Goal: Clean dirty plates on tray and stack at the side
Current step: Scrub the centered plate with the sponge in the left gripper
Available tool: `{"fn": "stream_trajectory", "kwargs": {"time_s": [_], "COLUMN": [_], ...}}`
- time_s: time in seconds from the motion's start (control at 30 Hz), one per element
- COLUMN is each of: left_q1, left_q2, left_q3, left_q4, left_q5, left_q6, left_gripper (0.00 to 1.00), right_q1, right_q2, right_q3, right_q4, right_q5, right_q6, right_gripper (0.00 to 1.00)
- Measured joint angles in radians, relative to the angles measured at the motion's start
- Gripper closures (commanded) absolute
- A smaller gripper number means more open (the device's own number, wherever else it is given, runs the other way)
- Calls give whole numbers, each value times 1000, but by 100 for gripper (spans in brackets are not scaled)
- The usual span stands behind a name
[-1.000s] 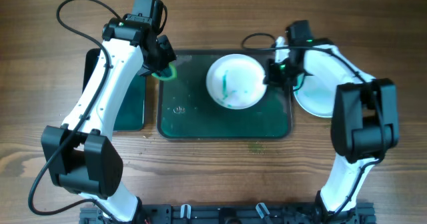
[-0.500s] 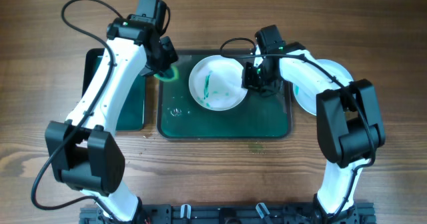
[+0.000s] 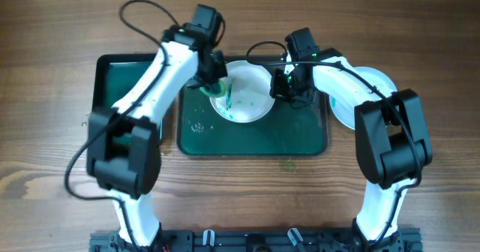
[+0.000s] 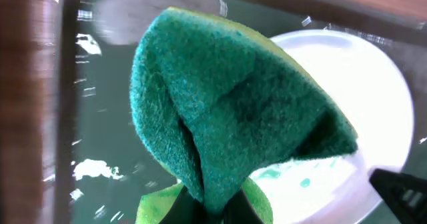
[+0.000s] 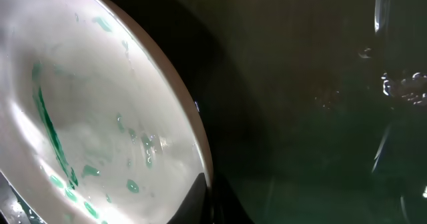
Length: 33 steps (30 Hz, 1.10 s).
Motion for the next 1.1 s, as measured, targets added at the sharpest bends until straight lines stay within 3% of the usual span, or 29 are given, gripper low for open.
{"fn": "stream_trajectory", "kwargs": {"time_s": [0.2,0.6,0.87,1.0,1.1], "left_q1": [-38,-55,-62,-68,-76], "left_q2": [118,193,217,221,221], "left_q3": [0,19,16,13,13], "left_q4": [88,40,51,132,201], "left_q5": [79,129,407,402,298], "left_q6": [116,176,356,320,225], "left_gripper": [96,96,96,96,96], "right_q1": [0,0,0,0,0], "right_q2": [0,0,0,0,0], "right_q3": [0,-1,-3,-4,-4], "right_q4": [0,0,3,5,19], "right_q5": [0,0,3,7,12], "right_q6": [0,-4,-9,-8,-8], "right_gripper": [96,96,96,96,96]}}
